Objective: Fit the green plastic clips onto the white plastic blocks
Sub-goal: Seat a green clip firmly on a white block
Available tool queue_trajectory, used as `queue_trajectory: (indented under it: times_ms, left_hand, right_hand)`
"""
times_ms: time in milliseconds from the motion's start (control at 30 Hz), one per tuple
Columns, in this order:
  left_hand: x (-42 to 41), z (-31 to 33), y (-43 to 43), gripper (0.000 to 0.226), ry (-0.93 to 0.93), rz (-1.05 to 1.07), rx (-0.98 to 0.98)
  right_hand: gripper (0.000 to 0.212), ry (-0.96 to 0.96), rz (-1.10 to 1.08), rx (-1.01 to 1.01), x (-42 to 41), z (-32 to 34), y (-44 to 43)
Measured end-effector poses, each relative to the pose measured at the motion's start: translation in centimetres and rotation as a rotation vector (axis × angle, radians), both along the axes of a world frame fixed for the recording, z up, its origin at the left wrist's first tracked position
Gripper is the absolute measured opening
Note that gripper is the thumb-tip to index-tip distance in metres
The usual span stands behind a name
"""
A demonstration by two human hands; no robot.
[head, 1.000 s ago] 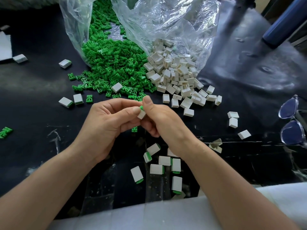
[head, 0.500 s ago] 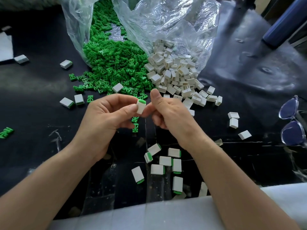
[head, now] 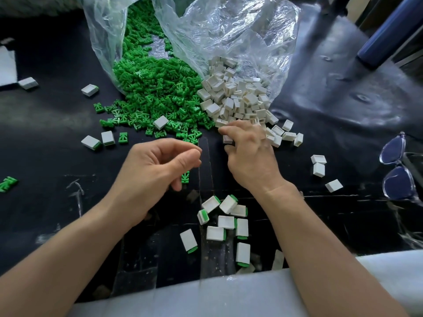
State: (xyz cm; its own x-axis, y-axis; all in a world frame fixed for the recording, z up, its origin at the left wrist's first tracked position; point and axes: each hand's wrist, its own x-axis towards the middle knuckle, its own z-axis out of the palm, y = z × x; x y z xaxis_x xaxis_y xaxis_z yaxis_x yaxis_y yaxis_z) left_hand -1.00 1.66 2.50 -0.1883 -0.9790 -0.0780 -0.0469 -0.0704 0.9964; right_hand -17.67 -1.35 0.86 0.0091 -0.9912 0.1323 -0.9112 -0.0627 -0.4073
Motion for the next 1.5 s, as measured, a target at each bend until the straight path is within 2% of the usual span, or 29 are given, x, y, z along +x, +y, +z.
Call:
queue_trajectory:
  times_ms: [233,600,700,767,833,900,933,1067,1167,1300,1333,1500]
  left_hand:
    - [0.2,0.0,-0.3,0.017,0.034,0.137,0.042]
    - [0.3,-0.4,-0.5,0.008,0.010,0.126,0.019]
    - [0.3,-0.5,-0.5,0.013,0.019,0.123,0.010]
    - [0.3,-0.7,-0.6,0.016,0.006,0.114,-0.018]
    - [0.3,-0.9,-0.5,0.029,-0.018,0.074,-0.056]
    - [0.2,-1.0,-0.4,0.037,0.004,0.016,-0.086]
    - [0.1,-1.0,-0.3,0.035,0.020,-0.012,-0.102]
    - [-0.1,-0.8,-0.2,0.019,0.032,-0.021,-0.147]
    - [0.1,-0.6,-0.4,0.015,0.029,0.080,-0.146]
    - [0.4,-0.5,-0.9,0.015,0.050,0.221,-0.107]
    - [0.4,-0.5,-0.9,0.015,0.055,0.232,-0.100]
    - [0.4,-0.5,-0.8,0.016,0.047,0.217,-0.085]
  right_hand:
    - [0.037,0.034,-0.006,-0.005,-0.1,0.1,-0.1]
    - [0.034,-0.006,-0.020,0.056,-0.2,0.3,0.1]
    - [0.030,-0.223,-0.034,0.100,0.0,0.6,0.3]
    - [0.024,-0.522,-0.009,0.153,0.3,1.2,0.8]
    - [0.019,-0.829,0.073,0.264,0.5,1.9,1.3]
    - [0.018,-1.020,0.154,0.385,0.7,2.2,1.6]
    - [0.018,-1.058,0.186,0.425,0.8,2.2,1.7]
    - [0.008,-1.005,0.200,0.472,1.3,2.1,1.8]
    - [0.007,-0.957,0.152,0.383,1.3,2.0,1.8]
    - [0.004,-0.533,0.226,0.203,2.0,1.4,2.1]
    - [0.003,-0.474,0.247,0.196,2.3,1.3,2.2]
    - [0.026,-0.233,0.318,0.171,3.3,1.0,2.5]
